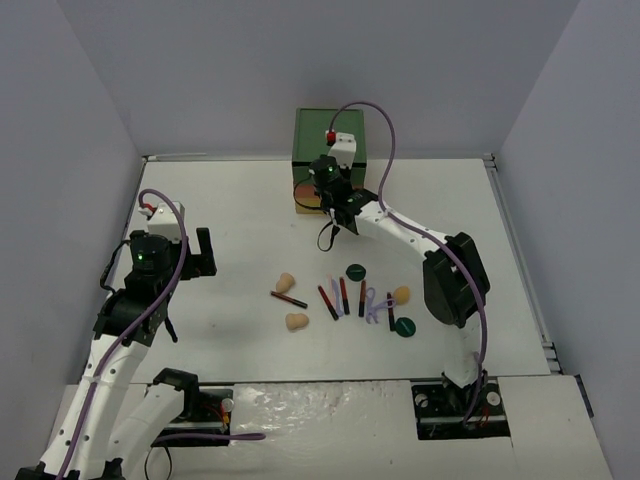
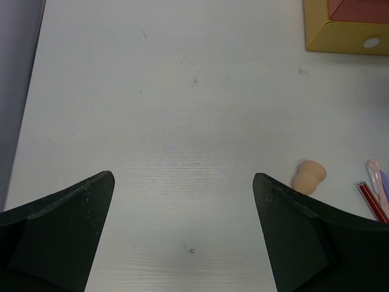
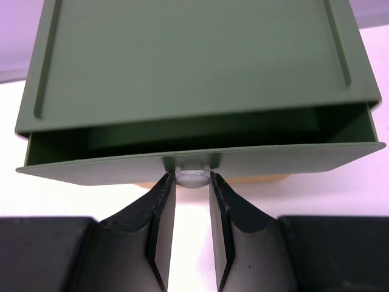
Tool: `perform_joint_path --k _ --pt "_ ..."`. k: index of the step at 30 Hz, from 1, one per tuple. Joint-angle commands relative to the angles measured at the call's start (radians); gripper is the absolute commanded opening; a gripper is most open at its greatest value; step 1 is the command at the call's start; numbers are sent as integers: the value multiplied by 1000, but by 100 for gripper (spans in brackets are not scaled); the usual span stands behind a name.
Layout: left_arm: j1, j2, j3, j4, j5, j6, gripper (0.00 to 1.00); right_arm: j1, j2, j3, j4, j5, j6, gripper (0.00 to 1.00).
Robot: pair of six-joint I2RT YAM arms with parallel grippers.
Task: Organize the makeup
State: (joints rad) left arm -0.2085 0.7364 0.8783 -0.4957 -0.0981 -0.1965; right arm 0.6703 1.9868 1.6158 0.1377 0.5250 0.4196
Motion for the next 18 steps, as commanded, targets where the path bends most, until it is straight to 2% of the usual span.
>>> perform_joint_path --k 1,18 --pt "9 -2 33 46 8 -20 97 29 -130 -84 0 59 65 0" --pt "16 -7 33 46 12 -21 97 135 -263 -246 -42 118 151 3"
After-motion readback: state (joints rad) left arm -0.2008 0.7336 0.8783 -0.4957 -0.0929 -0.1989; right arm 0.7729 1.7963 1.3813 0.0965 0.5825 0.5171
